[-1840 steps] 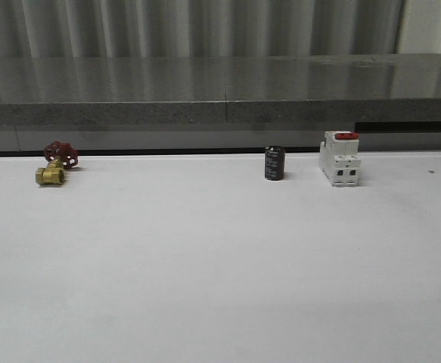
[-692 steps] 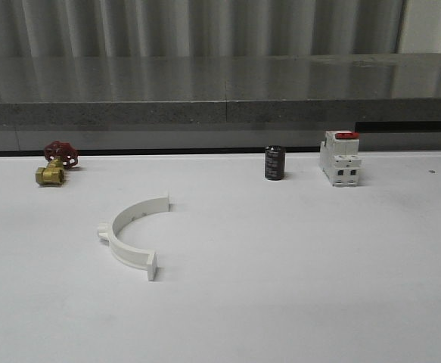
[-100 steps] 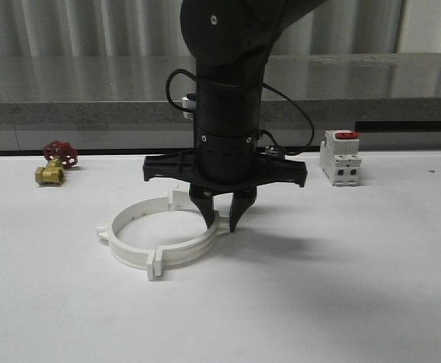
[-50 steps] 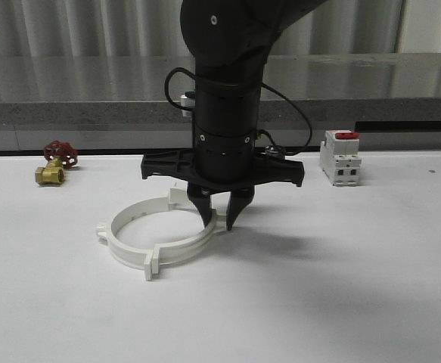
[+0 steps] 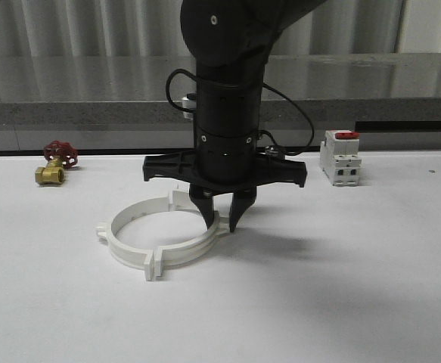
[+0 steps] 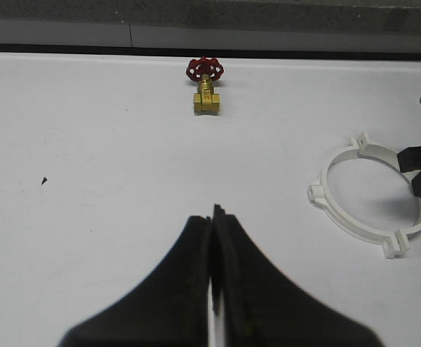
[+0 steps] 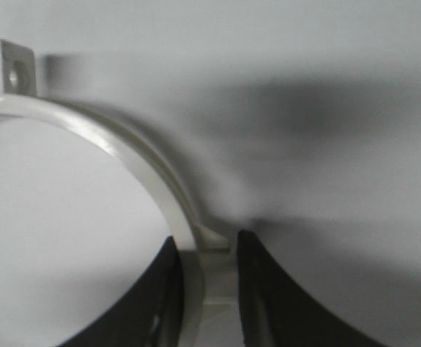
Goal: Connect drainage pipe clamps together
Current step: 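Press the right-held half down onto the other half's tabs, then open the right gripper and lift it away from the ring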
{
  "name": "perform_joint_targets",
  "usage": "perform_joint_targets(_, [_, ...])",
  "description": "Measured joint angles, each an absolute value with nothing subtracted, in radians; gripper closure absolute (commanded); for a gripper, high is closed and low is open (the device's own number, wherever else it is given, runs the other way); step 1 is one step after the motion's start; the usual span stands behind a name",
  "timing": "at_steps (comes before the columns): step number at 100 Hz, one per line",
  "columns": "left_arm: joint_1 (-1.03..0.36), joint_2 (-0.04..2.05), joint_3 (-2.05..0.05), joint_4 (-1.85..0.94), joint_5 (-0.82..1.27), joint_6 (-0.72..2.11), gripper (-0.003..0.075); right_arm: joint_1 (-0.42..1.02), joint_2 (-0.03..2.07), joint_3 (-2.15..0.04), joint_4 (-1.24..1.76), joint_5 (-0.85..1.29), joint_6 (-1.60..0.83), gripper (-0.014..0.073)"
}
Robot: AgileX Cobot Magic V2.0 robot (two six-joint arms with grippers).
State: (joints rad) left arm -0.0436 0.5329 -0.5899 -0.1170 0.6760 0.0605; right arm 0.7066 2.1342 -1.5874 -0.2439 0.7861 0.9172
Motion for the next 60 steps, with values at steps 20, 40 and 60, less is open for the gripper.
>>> perform_joint_targets(20, [-0.044, 0.533, -0.590, -0.117, 0.676, 0.061, 0.0741, 0.707, 2.134, -1.587, -0.244, 0.786, 0.914, 0.0266])
perform_joint_targets(40, [-0.044, 0.533, -0.590, -0.117, 0.676, 0.061, 0.0741, 0.707, 2.134, -1.587, -0.244, 0.776, 0.914, 0.0242])
perform_joint_targets(60, [-0.044, 0.533, -0.590, -0.117, 0.676, 0.061, 0.0741, 0.707, 2.134, -1.587, -0.244, 0.774, 0.914, 0.0242])
